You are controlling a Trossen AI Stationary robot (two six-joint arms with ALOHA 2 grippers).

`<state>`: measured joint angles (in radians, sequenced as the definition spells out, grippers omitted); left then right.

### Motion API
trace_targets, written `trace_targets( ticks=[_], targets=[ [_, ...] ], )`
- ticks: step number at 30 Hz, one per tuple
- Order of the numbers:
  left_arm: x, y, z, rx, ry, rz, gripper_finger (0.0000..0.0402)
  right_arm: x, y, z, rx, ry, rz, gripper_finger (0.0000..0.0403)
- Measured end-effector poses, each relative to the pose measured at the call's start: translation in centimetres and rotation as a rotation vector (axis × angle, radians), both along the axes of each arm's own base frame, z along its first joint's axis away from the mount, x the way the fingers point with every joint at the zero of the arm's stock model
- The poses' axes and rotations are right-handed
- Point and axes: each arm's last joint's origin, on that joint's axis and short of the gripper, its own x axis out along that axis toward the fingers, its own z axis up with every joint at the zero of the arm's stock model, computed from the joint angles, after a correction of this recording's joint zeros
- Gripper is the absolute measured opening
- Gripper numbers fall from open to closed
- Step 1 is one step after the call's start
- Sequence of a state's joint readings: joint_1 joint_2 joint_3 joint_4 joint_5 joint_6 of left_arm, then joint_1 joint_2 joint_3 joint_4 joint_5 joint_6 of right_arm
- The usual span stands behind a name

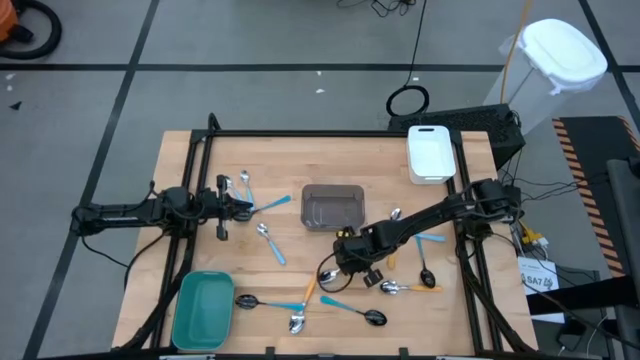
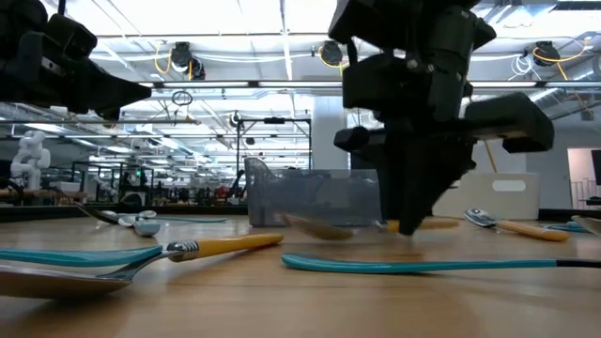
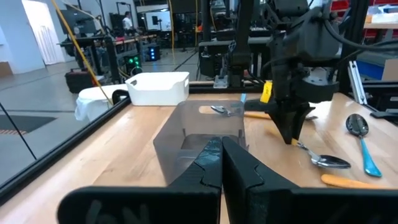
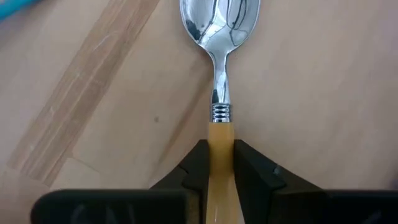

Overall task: Sort silverware by color (type)
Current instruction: Put the top left yellow spoon into the white bin

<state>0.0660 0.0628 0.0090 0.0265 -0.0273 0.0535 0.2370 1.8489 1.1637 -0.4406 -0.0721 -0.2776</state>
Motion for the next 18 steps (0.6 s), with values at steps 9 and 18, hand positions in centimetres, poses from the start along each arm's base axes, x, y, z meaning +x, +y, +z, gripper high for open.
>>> trace_targets(
  ticks=[9, 18],
  targets=[
    [0.0, 0.0, 0.0, -0.037, -0.002, 0.001, 0.0001, -0.1, 0.2, 1.5, 0.013, -0.052, 0.006, 0.0048],
    [0.0, 0.0, 0.0, -0.040, -0.003, 0.001, 0.0001, -0.4, 0.1, 2.7, 0.014, -0.086, -0.025, 0.0048]
  ],
)
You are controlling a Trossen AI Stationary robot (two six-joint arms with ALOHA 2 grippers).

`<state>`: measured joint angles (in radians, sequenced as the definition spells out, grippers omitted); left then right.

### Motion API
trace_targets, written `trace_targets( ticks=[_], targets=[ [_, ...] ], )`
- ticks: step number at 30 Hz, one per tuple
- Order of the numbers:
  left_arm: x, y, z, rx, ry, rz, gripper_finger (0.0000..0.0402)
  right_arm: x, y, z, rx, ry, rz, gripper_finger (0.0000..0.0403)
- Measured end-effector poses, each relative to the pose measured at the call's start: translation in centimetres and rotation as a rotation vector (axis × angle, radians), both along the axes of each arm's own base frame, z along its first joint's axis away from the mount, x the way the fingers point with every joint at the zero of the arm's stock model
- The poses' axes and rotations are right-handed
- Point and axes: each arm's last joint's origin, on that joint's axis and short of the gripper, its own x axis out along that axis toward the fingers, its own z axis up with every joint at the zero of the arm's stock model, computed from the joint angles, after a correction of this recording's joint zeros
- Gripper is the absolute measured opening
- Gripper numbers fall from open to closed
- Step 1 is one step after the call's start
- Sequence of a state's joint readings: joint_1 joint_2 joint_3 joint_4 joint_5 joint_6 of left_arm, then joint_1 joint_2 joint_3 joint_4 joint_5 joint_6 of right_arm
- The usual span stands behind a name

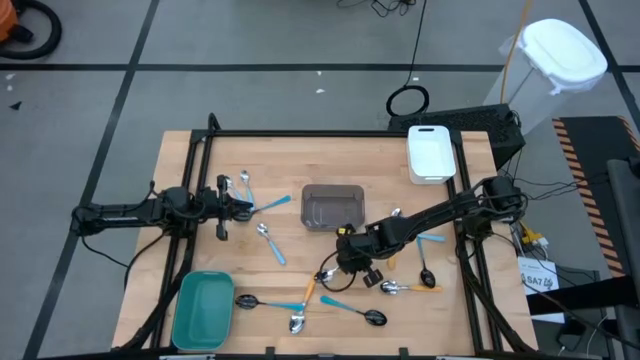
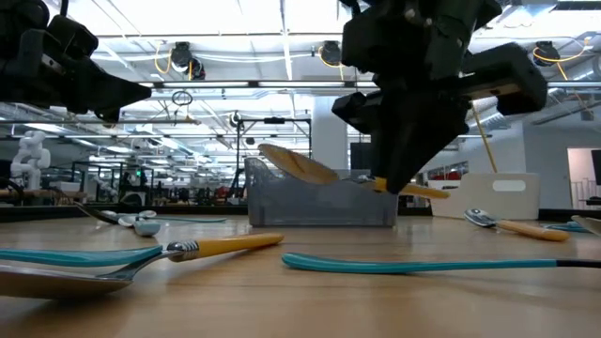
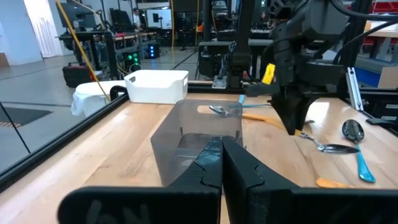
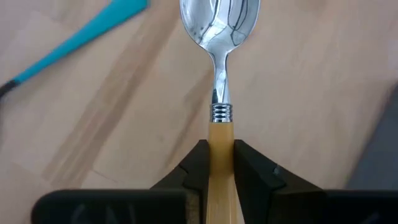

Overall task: Sort silverware by color (type)
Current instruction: Put the top left yellow spoon into the white bin

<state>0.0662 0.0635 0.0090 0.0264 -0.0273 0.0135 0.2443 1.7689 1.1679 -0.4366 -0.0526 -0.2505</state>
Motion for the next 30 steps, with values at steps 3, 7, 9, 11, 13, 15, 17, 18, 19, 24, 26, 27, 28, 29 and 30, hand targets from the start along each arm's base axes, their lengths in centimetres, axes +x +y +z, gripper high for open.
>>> trace_targets(
  ticks=[3, 7, 9, 11, 13, 15, 17, 18, 19, 24, 26, 27, 28, 29, 30],
  targets=[
    [0.0, 0.0, 0.0, 0.000, 0.000, 0.000, 0.0001, -0.1, -0.1, 0.3, -0.025, -0.007, -0.019, 0.0048],
    [0.0, 0.0, 0.0, -0.018, -0.001, 0.000, 0.0001, -0.3, -0.2, 0.8, -0.024, -0.018, -0.020, 0.0047],
    [0.0, 0.0, 0.0, -0.023, -0.002, 0.000, 0.0001, -0.4, -0.2, 1.2, -0.021, -0.027, -0.021, 0.0047],
    [0.0, 0.0, 0.0, -0.023, -0.001, 0.000, 0.0001, -0.5, -0.2, 1.7, -0.017, -0.042, -0.021, 0.0047],
    [0.0, 0.0, 0.0, -0.023, -0.001, 0.001, 0.0001, -0.6, -0.3, 2.1, -0.022, -0.058, -0.023, 0.0047],
    [0.0, 0.0, 0.0, -0.023, -0.001, 0.000, 0.0001, -0.7, -0.4, 2.6, -0.048, -0.078, -0.038, 0.0047],
    [0.0, 0.0, 0.0, -0.023, -0.001, 0.000, 0.0001, -0.8, -0.5, 3.1, -0.073, -0.102, -0.054, 0.0047],
    [0.0, 0.0, 0.0, -0.023, -0.001, 0.000, 0.0001, -0.9, -0.6, 3.3, -0.085, -0.113, -0.062, 0.0047],
    [0.0, 0.0, 0.0, -0.023, -0.001, 0.000, 0.0001, -1.0, -0.6, 3.5, -0.094, -0.122, -0.069, 0.0047],
    [0.0, 0.0, 0.0, -0.042, 0.002, 0.001, 0.0001, -1.3, -0.8, 4.5, -0.104, -0.155, -0.080, 0.0047],
    [0.0, 0.0, -0.1, -0.043, 0.008, 0.001, 0.0001, -1.5, -0.7, 4.9, -0.102, -0.165, -0.076, 0.0047],
    [0.0, 0.0, -0.1, -0.043, 0.008, 0.001, 0.0001, -1.6, -0.6, 5.0, -0.101, -0.166, -0.073, 0.0047],
    [0.0, 0.0, -0.1, -0.044, 0.009, 0.001, 0.0001, -1.7, -0.5, 5.2, -0.100, -0.172, -0.071, 0.0047],
    [0.0, 0.0, -0.1, -0.044, 0.009, 0.001, 0.0001, -1.8, -0.4, 5.3, -0.099, -0.178, -0.069, 0.0047],
    [0.0, 0.0, -0.1, -0.044, 0.009, 0.001, 0.0001, -1.9, -0.4, 5.5, -0.099, -0.181, -0.067, 0.0047]
  ],
)
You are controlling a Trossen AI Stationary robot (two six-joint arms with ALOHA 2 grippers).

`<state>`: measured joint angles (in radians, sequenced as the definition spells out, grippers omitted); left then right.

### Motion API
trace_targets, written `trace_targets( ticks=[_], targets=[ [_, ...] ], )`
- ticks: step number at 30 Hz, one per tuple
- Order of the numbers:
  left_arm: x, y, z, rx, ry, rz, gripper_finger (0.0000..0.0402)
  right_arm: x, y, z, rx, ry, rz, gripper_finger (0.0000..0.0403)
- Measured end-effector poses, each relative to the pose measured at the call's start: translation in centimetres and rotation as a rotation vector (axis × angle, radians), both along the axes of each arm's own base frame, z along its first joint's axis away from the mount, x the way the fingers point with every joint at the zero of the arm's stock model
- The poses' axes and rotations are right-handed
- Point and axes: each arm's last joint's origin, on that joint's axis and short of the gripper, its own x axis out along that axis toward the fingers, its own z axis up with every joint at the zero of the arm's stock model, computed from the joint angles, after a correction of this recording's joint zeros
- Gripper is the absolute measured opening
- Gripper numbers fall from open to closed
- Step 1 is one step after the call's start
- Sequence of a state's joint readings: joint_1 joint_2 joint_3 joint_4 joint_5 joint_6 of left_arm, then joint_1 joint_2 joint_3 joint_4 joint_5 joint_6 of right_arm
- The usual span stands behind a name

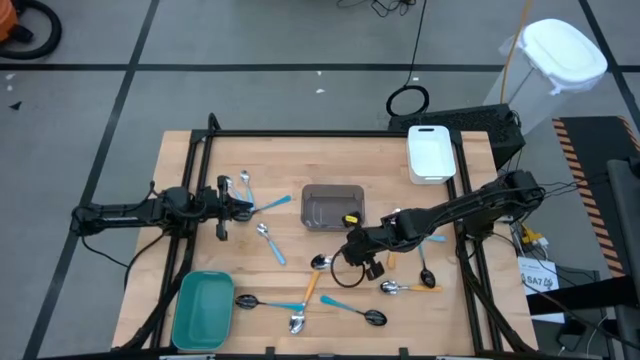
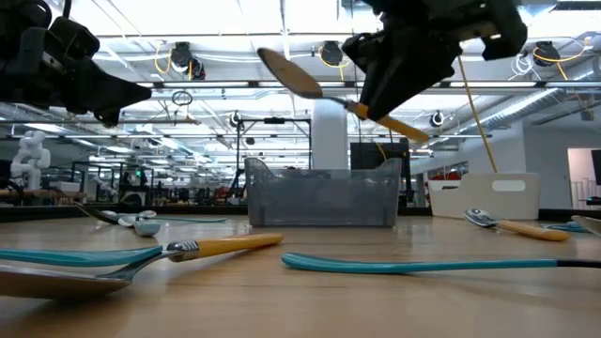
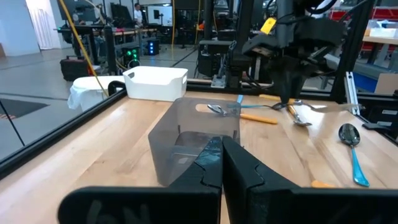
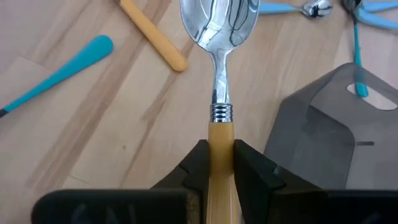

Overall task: Sort silverware by color (type)
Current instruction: Put the top left yellow spoon into the white bin

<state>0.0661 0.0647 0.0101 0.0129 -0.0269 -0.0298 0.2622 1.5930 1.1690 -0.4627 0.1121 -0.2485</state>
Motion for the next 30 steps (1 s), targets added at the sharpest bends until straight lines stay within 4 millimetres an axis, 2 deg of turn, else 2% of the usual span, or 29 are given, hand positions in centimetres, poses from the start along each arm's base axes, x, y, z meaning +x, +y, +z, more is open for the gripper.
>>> trace_targets(
  ticks=[12, 30],
  targets=[
    [0.0, 0.0, 0.0, -0.002, 0.002, 0.000, 0.0001, -1.0, -0.1, 2.0, -0.001, -0.055, 0.025, 0.0047],
    [0.0, 0.0, 0.0, 0.021, 0.004, -0.001, 0.0001, -3.3, -1.6, 5.4, 0.018, -0.128, -0.001, 0.0047]
  ],
)
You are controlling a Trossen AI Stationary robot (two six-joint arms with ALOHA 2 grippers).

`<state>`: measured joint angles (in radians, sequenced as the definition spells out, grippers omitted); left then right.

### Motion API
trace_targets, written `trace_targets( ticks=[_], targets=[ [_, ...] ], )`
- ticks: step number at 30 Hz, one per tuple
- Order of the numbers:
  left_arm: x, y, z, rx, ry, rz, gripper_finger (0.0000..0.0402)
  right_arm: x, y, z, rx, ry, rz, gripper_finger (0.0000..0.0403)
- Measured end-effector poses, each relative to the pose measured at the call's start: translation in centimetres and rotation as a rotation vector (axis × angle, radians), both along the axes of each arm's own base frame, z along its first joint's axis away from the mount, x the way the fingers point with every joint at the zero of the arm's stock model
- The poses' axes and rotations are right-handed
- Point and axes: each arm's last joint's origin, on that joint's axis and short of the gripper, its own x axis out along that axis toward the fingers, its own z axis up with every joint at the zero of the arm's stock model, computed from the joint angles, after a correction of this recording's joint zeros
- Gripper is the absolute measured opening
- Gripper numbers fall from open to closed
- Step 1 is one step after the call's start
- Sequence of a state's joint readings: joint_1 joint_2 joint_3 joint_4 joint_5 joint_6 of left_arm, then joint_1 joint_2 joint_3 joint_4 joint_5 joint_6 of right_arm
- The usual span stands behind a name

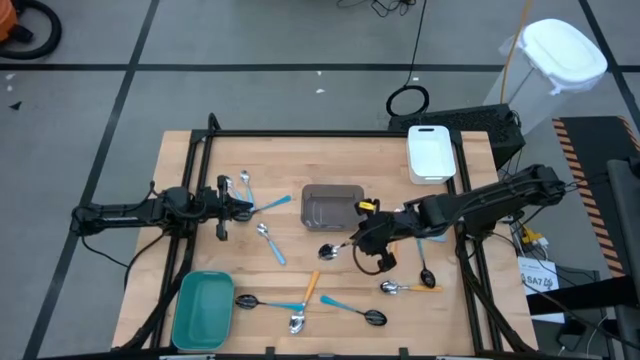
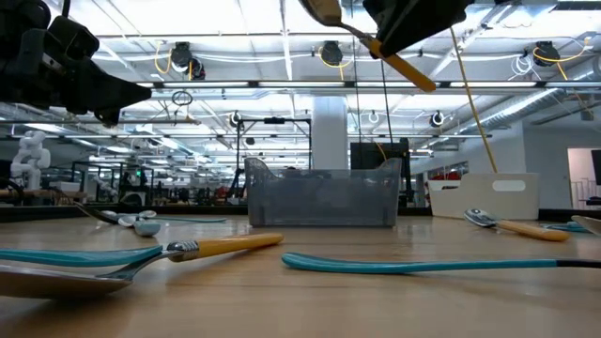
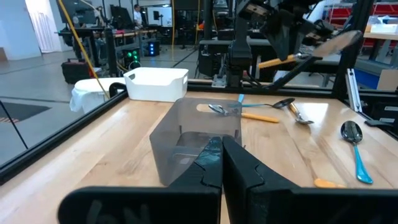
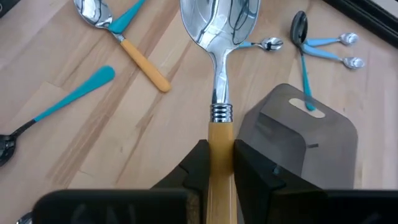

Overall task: Sort silverware by color (type)
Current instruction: Put the top left yellow spoon into the white bin

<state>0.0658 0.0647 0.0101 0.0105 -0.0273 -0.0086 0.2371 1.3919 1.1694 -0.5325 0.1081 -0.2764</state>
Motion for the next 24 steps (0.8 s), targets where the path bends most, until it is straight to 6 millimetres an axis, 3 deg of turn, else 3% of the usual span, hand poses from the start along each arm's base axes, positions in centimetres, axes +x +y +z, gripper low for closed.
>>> trace_targets(
  ticks=[24],
  targets=[
    [0.0, 0.0, 0.0, 0.000, 0.000, 0.001, 0.0001, -2.7, -3.2, 2.7, 0.021, -0.029, -0.108, 0.0048]
  ],
)
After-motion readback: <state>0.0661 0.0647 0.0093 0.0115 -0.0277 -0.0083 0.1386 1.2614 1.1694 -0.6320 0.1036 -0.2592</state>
